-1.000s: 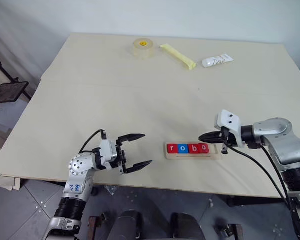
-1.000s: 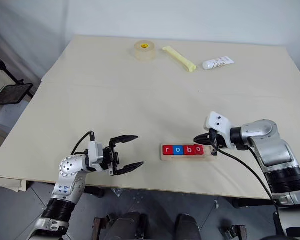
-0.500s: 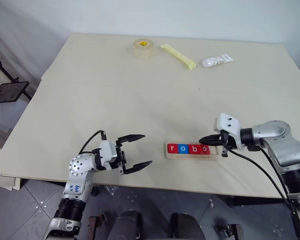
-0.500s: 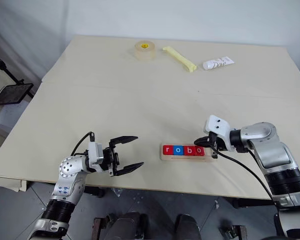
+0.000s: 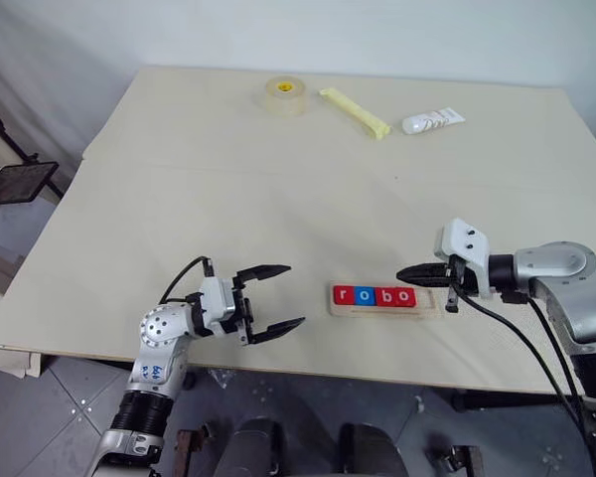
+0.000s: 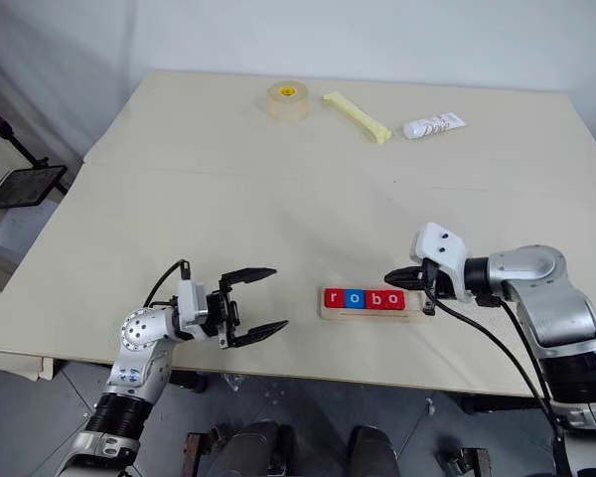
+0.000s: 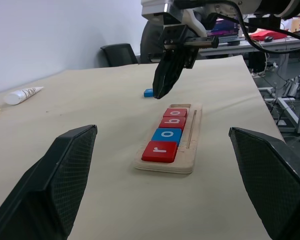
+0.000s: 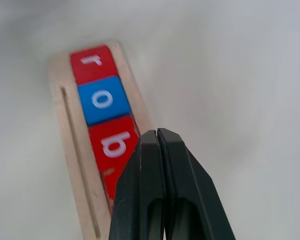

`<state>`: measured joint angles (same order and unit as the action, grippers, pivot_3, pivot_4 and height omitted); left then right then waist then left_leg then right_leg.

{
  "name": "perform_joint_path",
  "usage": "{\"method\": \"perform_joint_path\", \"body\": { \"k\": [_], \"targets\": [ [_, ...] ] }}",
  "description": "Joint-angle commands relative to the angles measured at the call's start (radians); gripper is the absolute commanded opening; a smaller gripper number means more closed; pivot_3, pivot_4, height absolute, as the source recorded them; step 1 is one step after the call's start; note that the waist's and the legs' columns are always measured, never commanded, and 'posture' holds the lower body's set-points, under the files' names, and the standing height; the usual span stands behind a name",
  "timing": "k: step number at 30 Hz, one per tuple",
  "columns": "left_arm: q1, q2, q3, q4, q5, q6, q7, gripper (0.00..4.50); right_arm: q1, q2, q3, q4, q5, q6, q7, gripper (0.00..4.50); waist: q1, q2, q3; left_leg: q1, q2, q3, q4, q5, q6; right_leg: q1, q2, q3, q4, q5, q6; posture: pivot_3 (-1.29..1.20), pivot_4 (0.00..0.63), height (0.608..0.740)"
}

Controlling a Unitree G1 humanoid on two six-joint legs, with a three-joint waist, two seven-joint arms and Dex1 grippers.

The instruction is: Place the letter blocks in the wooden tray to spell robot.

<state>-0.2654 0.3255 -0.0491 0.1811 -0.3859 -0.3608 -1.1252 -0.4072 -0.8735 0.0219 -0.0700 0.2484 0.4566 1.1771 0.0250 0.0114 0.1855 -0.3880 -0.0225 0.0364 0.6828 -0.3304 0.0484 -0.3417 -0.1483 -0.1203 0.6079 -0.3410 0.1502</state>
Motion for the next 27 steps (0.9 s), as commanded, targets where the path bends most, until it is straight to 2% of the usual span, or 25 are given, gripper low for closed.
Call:
{"method": "perform_joint_path", "body": {
  "k": [1,8,13,21,27],
  "targets": [
    [-0.001,0.001,0.002,-0.007,0.0,-0.016,0.003,4.5,0.054,-0.023,-0.114,-0.037,0.035,0.008,-0.05,0.04,0.001,0.0,0.0,0.0,0.0,0.0,0.0,0.0,0.0,0.0,0.0,0.0,0.0,0.0,0.0,0.0,0.15,0.74],
    [0.006,0.011,0.004,-0.007,-0.007,-0.012,-0.005,4.5,0.261,0.022,-0.367,-0.039,0.067,0.018,-0.227,0.04,0.002,0.0,0.0,0.0,0.0,0.0,0.0,0.0,0.0,0.0,0.0,-0.001,0.0,0.0,0.0,0.0,0.15,0.74],
    [-0.017,0.014,0.003,0.016,-0.013,-0.006,-0.025,4.5,0.398,0.068,-0.488,-0.072,0.09,-0.002,-0.3,1.56,0.002,0.0,0.0,0.0,0.0,0.0,-0.001,0.0,0.0,0.0,0.0,0.0,0.0,0.0,0.0,0.0,0.15,0.74],
    [-0.068,0.022,0.008,0.063,-0.021,0.001,-0.071,4.5,0.62,0.122,-0.703,-0.201,0.188,0.014,-0.319,4.43,0.003,0.0,0.0,0.001,0.0,0.001,-0.001,0.0,0.0,0.001,0.0,0.001,0.0,0.0,0.0,0.0,0.15,0.74],
    [-0.08,0.023,0.01,0.076,-0.022,0.002,-0.084,4.5,0.673,0.158,-0.713,-0.295,0.237,0.048,-0.367,4.47,-0.002,0.0,0.0,0.001,0.0,0.001,-0.001,0.0,0.0,0.001,0.0,0.002,0.0,0.0,0.0,0.0,0.15,0.74]
  ]
}}
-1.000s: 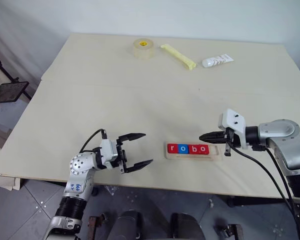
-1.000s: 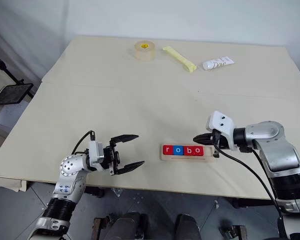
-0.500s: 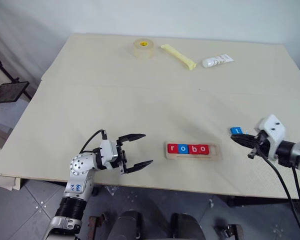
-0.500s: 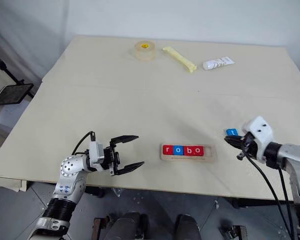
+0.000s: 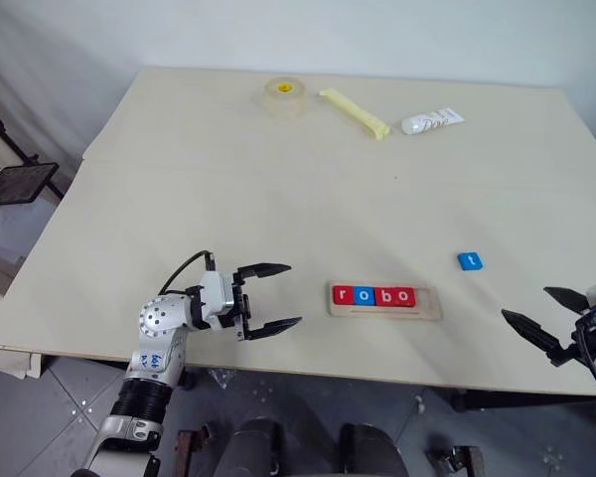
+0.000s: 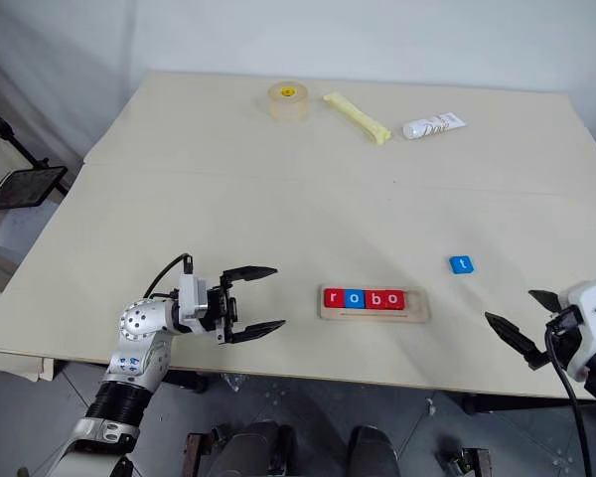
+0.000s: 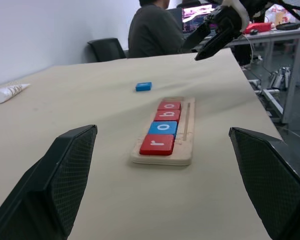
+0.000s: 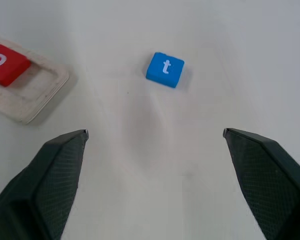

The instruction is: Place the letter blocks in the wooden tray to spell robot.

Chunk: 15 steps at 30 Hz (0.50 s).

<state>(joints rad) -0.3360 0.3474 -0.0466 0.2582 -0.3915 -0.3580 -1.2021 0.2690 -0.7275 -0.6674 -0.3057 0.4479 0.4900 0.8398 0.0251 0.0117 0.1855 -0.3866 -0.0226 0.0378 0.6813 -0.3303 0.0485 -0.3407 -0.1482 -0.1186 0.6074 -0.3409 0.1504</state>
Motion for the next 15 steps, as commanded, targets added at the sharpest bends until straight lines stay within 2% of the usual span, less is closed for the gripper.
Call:
{"method": "perform_joint_path", "body": {
  "k": [1,7,15],
  "targets": [
    [-0.01,0.0,0.008,-0.002,-0.016,-0.001,-0.008,4.5,-0.015,0.016,-0.012,-0.064,0.042,0.025,-0.046,4.47,-0.003,0.0,0.0,0.0,0.0,0.0,0.0,0.0,0.0,0.0,0.0,0.0,0.0,0.0,0.0,0.0,0.15,0.74],
    [-0.004,-0.006,0.002,-0.016,-0.014,0.001,-0.003,4.5,-0.213,0.038,0.15,0.033,-0.015,0.062,-0.184,4.47,-0.004,0.0,0.0,0.001,0.001,0.001,0.0,0.0,0.0,-0.001,0.0,0.001,0.001,0.0,0.0,0.0,0.15,0.74],
    [0.037,0.003,0.01,-0.071,-0.012,0.009,0.021,4.5,-0.484,0.04,0.317,0.368,-0.102,0.015,-0.238,4.47,-0.003,0.0,0.0,0.0,-0.001,0.0,0.001,0.0,0.0,-0.001,0.0,0.0,0.002,0.0,0.0,0.0,0.15,0.74]
  ]
}}
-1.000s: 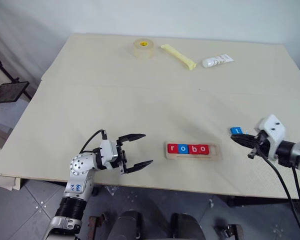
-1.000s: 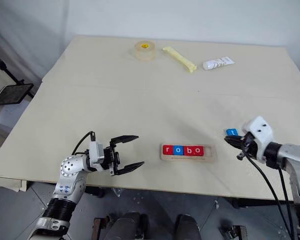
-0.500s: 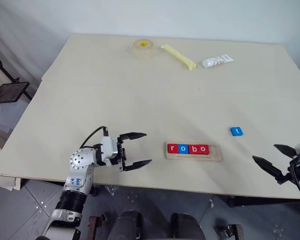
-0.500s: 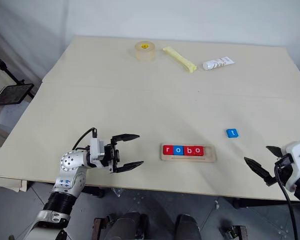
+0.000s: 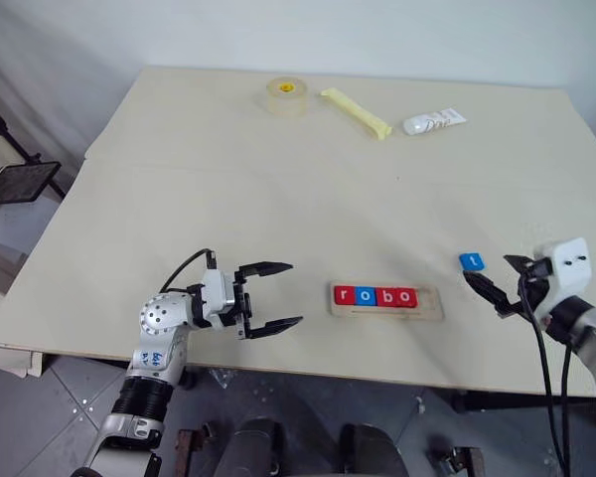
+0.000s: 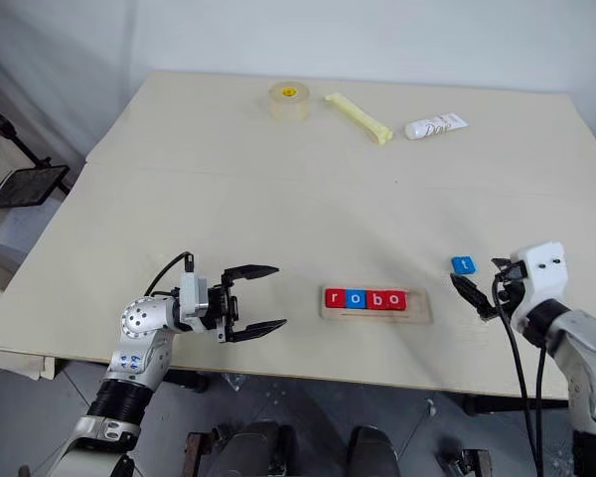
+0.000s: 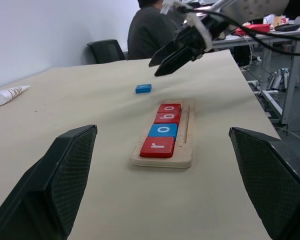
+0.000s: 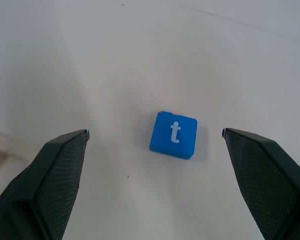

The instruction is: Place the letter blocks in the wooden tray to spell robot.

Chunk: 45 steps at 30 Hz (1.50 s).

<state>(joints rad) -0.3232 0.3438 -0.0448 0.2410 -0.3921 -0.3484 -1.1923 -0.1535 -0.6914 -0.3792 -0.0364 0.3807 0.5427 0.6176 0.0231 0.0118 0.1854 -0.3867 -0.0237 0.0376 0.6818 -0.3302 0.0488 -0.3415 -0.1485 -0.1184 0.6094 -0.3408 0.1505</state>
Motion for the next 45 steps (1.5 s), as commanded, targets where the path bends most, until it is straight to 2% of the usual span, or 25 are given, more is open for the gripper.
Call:
{"method": "perform_joint_path", "body": {
  "k": [1,10,13,20,21,26,31,38,45],
  "targets": [
    [0.033,0.01,0.01,-0.063,-0.012,0.0,0.015,4.5,-0.086,0.004,0.045,0.133,-0.047,-0.042,-0.019,4.47,-0.002,0.0,0.0,0.0,0.0,0.0,0.0,0.0,0.0,0.0,0.0,0.0,0.0,0.0,0.0,0.0,0.15,0.74],
    [0.067,0.017,0.009,-0.103,-0.009,0.007,0.04,4.5,-0.155,0.025,0.077,0.251,-0.044,-0.052,-0.008,4.47,-0.001,0.0,0.0,0.0,0.001,0.0,0.0,0.0,0.0,0.0,0.0,0.0,0.001,0.0,0.0,0.0,0.15,0.74],
    [0.069,0.016,0.007,-0.107,-0.008,0.006,0.043,4.5,-0.146,0.046,0.076,0.246,-0.036,-0.03,-0.026,3.92,-0.002,0.0,0.0,0.0,0.001,0.0,0.0,0.0,0.0,0.0,0.0,0.0,0.001,0.0,0.0,0.0,0.15,0.74],
    [0.053,0.016,0.006,-0.087,-0.011,0.004,0.032,4.5,-0.082,0.1,0.026,0.123,-0.022,-0.029,-0.104,1.58,-0.001,0.0,0.0,0.0,0.001,0.0,0.0,0.0,0.0,0.0,0.0,0.0,0.001,0.0,0.0,0.0,0.15,0.74],
    [0.05,0.016,0.006,-0.082,-0.012,0.004,0.029,4.5,-0.073,0.109,0.016,0.095,-0.017,-0.025,-0.12,1.46,-0.001,0.0,0.0,0.0,0.001,0.0,0.0,0.0,0.0,0.0,0.0,0.0,0.001,0.0,0.0,0.0,0.15,0.74],
    [0.023,0.014,0.006,-0.051,-0.015,0.002,0.009,4.5,0.041,0.191,-0.043,-0.18,0.009,0.052,-0.263,1.46,0.002,0.0,0.0,-0.001,0.001,-0.001,0.0,0.0,0.0,-0.001,0.0,0.0,0.002,0.0,0.0,0.0,0.15,0.74],
    [0.003,0.009,0.006,-0.02,-0.019,-0.001,-0.016,4.5,0.184,0.281,-0.052,-0.407,0.021,0.122,-0.368,1.46,0.001,0.0,0.0,0.0,0.001,-0.001,-0.001,0.0,0.0,-0.001,0.001,0.0,0.002,0.0,0.0,0.0,0.15,0.74],
    [-0.016,0.006,0.007,0.005,-0.02,-0.001,-0.038,4.5,0.285,0.356,-0.031,-0.511,0.017,0.142,-0.423,1.46,-0.001,0.001,0.0,0.0,0.0,0.001,-0.001,0.0,0.0,-0.002,0.001,0.003,0.002,0.0,0.0,0.0,0.15,0.74],
    [-0.025,0.006,0.012,0.008,-0.019,0.002,-0.047,4.5,0.335,0.347,-0.024,-0.538,0.026,0.104,-0.385,3.74,-0.001,0.001,0.0,0.0,0.001,0.001,-0.001,0.0,0.0,-0.002,0.001,0.003,0.002,0.0,0.0,0.0,0.15,0.74]
  ]
}}
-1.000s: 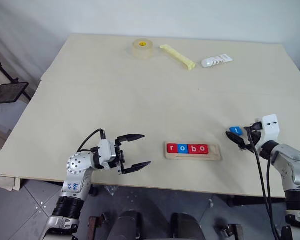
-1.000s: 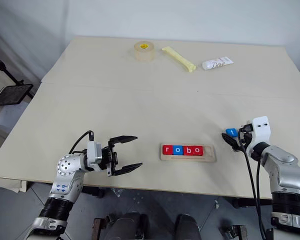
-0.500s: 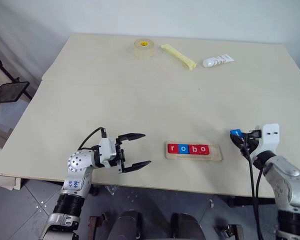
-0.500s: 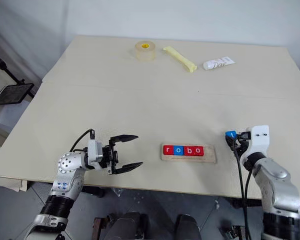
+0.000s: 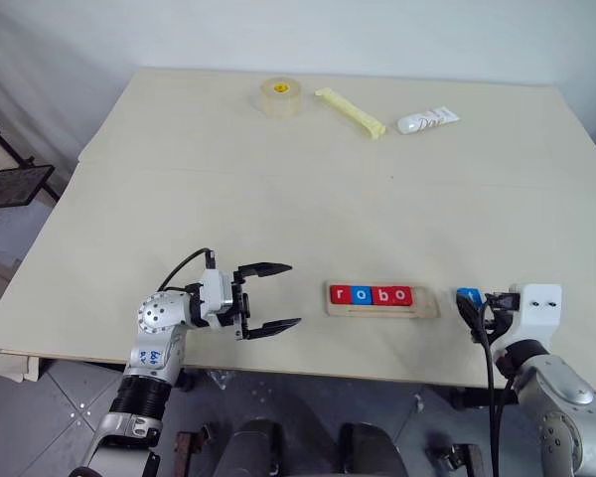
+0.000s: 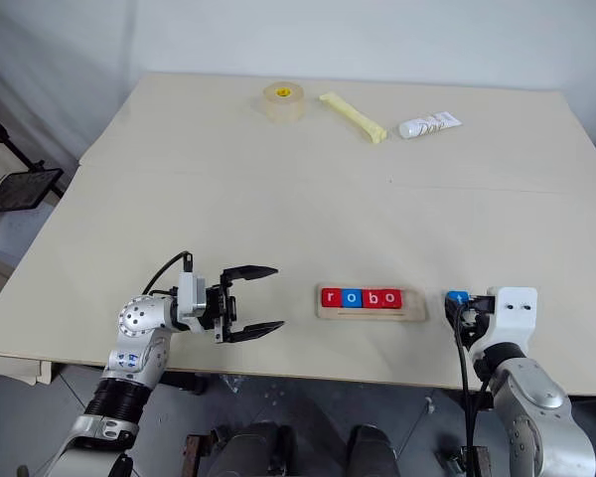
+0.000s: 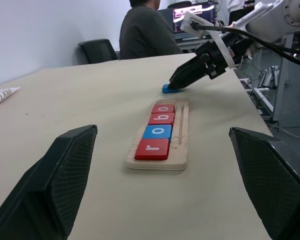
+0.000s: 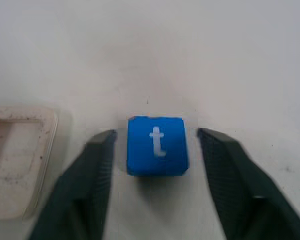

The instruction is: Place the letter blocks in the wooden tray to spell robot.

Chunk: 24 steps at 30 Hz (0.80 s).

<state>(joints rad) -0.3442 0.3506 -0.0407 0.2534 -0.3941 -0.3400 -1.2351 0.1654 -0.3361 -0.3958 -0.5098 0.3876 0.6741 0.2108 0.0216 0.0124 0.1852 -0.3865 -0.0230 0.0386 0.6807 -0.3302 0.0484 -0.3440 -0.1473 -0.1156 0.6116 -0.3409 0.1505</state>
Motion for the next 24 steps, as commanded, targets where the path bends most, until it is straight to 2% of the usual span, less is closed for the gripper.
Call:
{"method": "perform_joint_path", "body": {
  "k": [1,2,6,12,14,18,20,24],
  "targets": [
    [-0.002,0.001,0.008,-0.006,-0.017,-0.006,-0.004,4.5,0.028,-0.024,-0.011,-0.077,0.021,-0.028,0.039,4.11,0.0,0.0,0.0,0.0,0.0,0.0,0.0,0.0,0.0,0.0,0.0,0.0,0.0,0.0,0.0,0.0,0.15,0.74],
    [0.0,0.001,0.009,-0.009,-0.017,-0.005,-0.003,4.5,0.039,-0.044,-0.015,-0.086,0.023,-0.03,0.063,4.45,0.0,0.0,0.0,0.0,0.0,0.0,0.0,0.0,0.0,0.0,0.0,0.0,0.0,0.0,0.0,0.0,0.15,0.74],
    [0.011,0.002,0.008,-0.02,-0.015,-0.003,0.003,4.5,0.085,-0.191,-0.024,-0.097,0.034,-0.055,0.229,4.48,0.001,0.0,0.0,0.0,0.0,0.0,0.0,0.0,0.0,0.0,0.0,0.001,-0.001,0.0,0.0,0.0,0.15,0.74],
    [0.035,-0.01,0.0,-0.045,-0.013,0.0,0.024,4.5,0.082,-0.455,-0.029,0.087,0.013,-0.189,0.534,4.48,0.002,0.0,0.0,0.0,0.0,0.0,0.0,0.0,0.001,0.002,0.0,0.0,-0.002,0.0,0.0,0.0,0.15,0.74],
    [0.044,-0.012,-0.002,-0.053,-0.012,0.001,0.029,4.5,0.029,-0.559,0.01,0.223,-0.034,-0.283,0.645,4.48,0.0,0.0,0.0,0.0,0.0,0.0,0.001,0.0,0.001,0.002,0.0,0.0,-0.003,0.0,0.0,0.0,0.15,0.74],
    [0.059,-0.01,0.0,-0.07,-0.013,0.005,0.037,4.5,-0.08,-0.664,0.089,0.445,-0.09,-0.446,0.802,4.48,0.001,-0.001,0.0,0.001,0.001,0.001,0.001,0.0,0.001,0.003,0.0,-0.001,-0.004,0.0,0.0,0.0,0.15,0.74],
    [0.069,-0.006,0.003,-0.08,-0.015,0.007,0.038,4.5,-0.121,-0.69,0.121,0.521,-0.116,-0.506,0.851,4.48,0.001,-0.001,0.0,0.001,0.001,0.001,0.001,0.0,0.001,0.003,0.0,-0.002,-0.004,0.0,0.0,0.0,0.15,0.74],
    [0.105,0.008,0.01,-0.122,-0.013,0.014,0.057,4.5,-0.358,-0.726,0.283,0.789,-0.198,-0.62,1.012,4.48,-0.005,0.0,0.001,0.0,0.0,0.002,0.001,0.0,0.001,0.003,-0.001,-0.002,-0.005,0.0,0.001,0.0,0.15,0.74]
  ]
}}
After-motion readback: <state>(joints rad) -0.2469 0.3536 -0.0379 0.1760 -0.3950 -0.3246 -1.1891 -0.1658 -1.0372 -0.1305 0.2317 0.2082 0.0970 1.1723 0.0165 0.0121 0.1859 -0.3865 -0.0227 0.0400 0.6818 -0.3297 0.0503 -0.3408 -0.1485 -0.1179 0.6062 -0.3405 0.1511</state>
